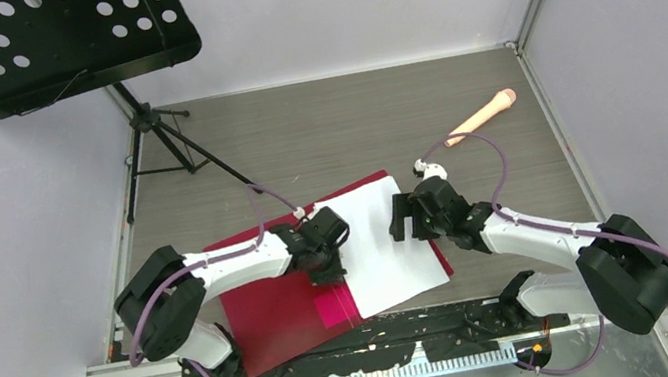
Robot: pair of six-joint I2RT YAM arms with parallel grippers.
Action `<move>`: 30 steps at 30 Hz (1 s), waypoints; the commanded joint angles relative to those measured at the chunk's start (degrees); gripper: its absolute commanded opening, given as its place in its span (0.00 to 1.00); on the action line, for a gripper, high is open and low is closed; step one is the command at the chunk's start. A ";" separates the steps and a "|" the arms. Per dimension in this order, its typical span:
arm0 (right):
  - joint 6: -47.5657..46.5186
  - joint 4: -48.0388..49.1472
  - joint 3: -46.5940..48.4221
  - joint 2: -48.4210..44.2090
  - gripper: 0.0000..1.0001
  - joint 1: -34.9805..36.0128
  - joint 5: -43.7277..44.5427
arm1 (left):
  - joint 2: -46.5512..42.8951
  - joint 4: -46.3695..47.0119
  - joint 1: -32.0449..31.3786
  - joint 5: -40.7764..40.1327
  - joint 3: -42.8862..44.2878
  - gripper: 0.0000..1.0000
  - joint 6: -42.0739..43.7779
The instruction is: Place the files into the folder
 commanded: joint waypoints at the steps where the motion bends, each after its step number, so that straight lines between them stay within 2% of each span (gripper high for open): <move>1: -1.03 -2.32 3.51 -3.04 0.95 0.35 1.93 | -3.22 -2.65 1.02 -2.33 2.14 0.00 3.49; 4: -1.55 -2.63 4.53 -2.90 0.95 0.21 2.67 | -5.36 -4.45 2.21 -3.48 3.05 0.00 4.40; 8: -2.04 -2.71 6.30 0.33 0.95 -2.50 2.80 | -6.47 -4.98 7.34 -4.16 3.47 0.00 5.38; 11: -2.14 -0.86 7.57 2.20 0.95 -4.26 2.07 | -3.98 -4.48 11.54 -4.57 5.14 0.00 6.48; 15: -2.21 1.18 9.21 4.86 0.95 -6.73 0.80 | 0.76 -3.53 14.11 -3.56 8.26 0.00 7.23; 23: -2.36 3.36 10.76 8.81 0.95 -9.30 -0.13 | 8.83 -4.78 14.62 -3.40 13.51 0.00 6.92; 30: -1.01 4.92 9.46 9.89 0.95 -9.39 -1.22 | 11.65 -2.76 14.53 -0.22 15.19 0.00 8.23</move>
